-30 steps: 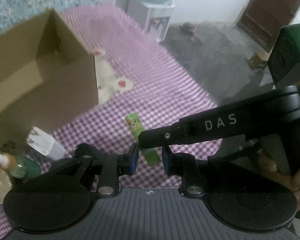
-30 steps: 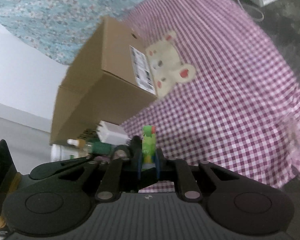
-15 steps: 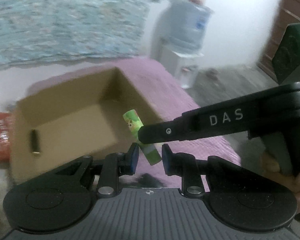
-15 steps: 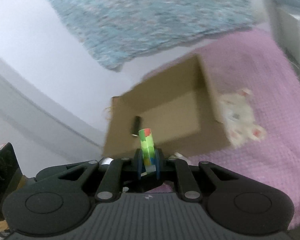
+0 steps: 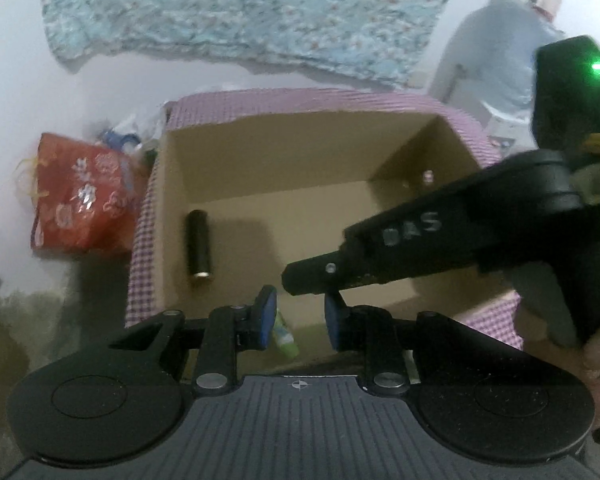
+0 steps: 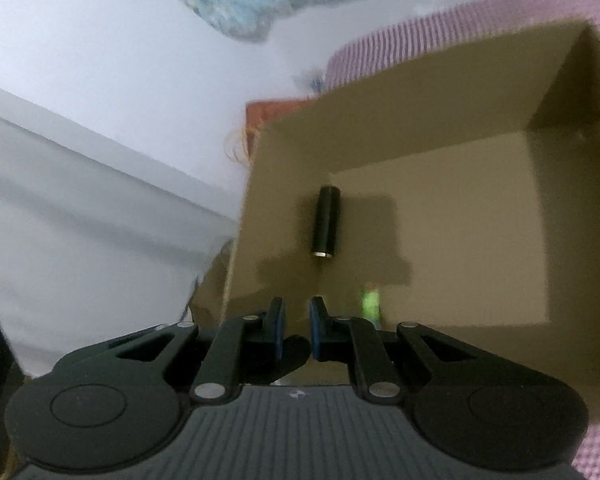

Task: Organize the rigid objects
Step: 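Carry the glue stick into the cardboard box and release it, then move the right gripper to the black oval object and grasp it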

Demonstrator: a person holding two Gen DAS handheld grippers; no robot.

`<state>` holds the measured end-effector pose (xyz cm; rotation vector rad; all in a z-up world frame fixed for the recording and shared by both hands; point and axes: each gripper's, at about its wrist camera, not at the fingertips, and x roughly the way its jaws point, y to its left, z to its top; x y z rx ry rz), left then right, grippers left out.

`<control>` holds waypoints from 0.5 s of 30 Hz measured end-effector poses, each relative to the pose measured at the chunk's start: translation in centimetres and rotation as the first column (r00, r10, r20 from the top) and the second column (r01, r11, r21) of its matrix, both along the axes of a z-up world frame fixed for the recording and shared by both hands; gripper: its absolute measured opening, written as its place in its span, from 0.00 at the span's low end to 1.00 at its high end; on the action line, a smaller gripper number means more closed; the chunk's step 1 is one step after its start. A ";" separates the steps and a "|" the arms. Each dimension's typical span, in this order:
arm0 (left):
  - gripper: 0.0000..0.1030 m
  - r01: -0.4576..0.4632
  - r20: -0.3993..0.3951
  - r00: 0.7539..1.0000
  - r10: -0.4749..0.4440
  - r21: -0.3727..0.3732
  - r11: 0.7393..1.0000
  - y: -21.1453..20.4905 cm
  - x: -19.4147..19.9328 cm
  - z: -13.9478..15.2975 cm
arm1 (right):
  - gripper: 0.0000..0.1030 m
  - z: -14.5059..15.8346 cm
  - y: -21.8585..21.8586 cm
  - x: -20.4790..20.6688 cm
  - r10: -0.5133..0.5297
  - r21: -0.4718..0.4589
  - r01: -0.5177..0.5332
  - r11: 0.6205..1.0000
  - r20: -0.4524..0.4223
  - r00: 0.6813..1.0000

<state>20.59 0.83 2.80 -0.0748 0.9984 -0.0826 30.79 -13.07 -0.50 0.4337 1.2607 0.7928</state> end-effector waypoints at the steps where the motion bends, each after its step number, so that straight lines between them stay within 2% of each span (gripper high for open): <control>1: 0.27 -0.008 -0.003 1.000 0.008 -0.004 1.000 0.6 -0.4 0.0 | 0.14 -0.6 0.6 0.5 0.007 -0.010 -0.007 1.000 -0.015 1.000; 4: 0.29 -0.033 -0.009 0.999 0.033 -0.007 0.999 1.2 -0.7 0.0 | 0.14 -1.9 2.1 1.3 0.024 -0.027 -0.026 0.999 -0.060 0.998; 7: 0.33 -0.045 -0.001 0.999 0.045 -0.019 0.999 1.9 -1.2 0.3 | 0.15 -1.9 2.4 1.3 0.030 -0.008 -0.031 0.999 -0.076 0.997; 11: 0.36 -0.047 0.035 0.998 0.049 -0.044 0.998 2.4 -2.1 1.2 | 0.16 -0.5 0.3 0.5 0.015 0.019 -0.014 1.000 -0.042 0.999; 15: 0.41 -0.033 0.086 0.996 0.040 -0.083 0.996 2.4 -3.3 2.8 | 0.16 2.1 -3.9 -0.9 -0.039 0.062 0.039 0.997 0.000 0.999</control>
